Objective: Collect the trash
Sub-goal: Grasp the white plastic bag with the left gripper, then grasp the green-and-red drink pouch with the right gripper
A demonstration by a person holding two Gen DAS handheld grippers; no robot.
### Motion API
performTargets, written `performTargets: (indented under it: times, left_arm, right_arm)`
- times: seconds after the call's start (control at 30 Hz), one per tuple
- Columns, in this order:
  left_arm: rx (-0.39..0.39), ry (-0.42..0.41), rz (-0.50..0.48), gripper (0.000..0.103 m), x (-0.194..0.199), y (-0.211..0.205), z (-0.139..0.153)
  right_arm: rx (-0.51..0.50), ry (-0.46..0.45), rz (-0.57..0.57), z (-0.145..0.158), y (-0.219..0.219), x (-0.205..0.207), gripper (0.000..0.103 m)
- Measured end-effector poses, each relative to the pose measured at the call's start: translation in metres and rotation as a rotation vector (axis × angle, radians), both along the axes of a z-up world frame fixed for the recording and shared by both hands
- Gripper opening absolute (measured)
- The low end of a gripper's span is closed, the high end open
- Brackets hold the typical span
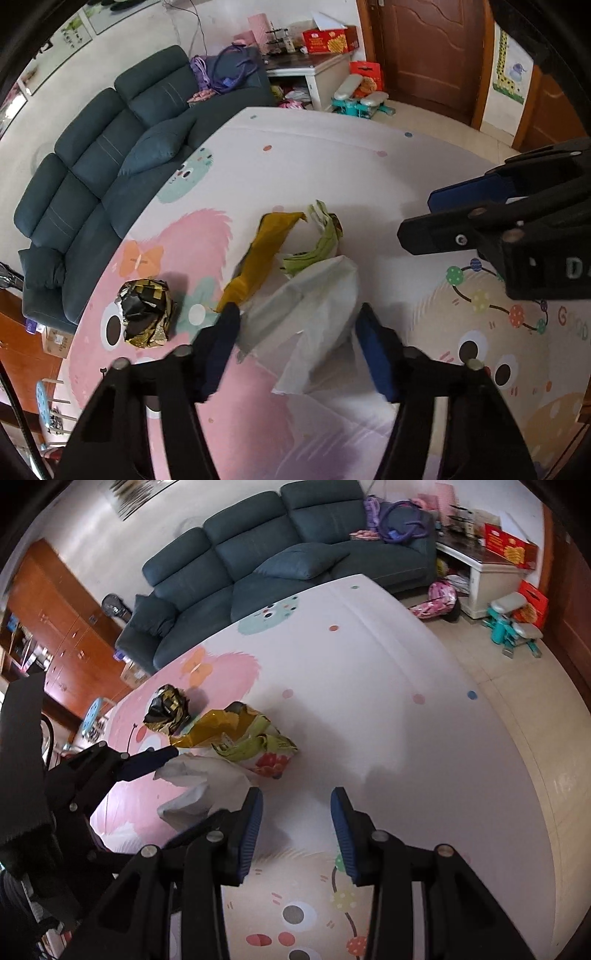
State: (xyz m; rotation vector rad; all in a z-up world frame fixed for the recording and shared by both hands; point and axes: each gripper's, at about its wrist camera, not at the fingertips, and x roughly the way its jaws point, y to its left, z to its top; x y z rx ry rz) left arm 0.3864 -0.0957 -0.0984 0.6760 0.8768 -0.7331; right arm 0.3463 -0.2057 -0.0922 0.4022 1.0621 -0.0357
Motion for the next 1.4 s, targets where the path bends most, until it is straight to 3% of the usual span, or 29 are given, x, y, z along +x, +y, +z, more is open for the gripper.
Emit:
performTargets:
  times: [0.27,0.73,1.2,1.4]
  left_arm:
    - [-0.076,0.080,0.081,0.046,-0.008,0.030,0.010]
    - [-0.252,0.197,0.435,0.042,0.004,0.112,0.028]
    - [-0.288,0.217,0.469,0.042,0.001,0.119,0.034]
    - [-0.297,0.217,0.471,0.042,0.002,0.121,0.035]
  right_arm:
    - [0.169,0.026,-0.060,-0.007,-0.002,0.015,0.039]
    - [0.382,0.074,-0.275,-0.030,-0.001,0.043,0.039]
    - [0.567,0.122,-0.448,-0.046,-0.015,0.039,0.039]
    - [0.429,0.107,-0.418,-0.033,-0.020,0.050,0.039]
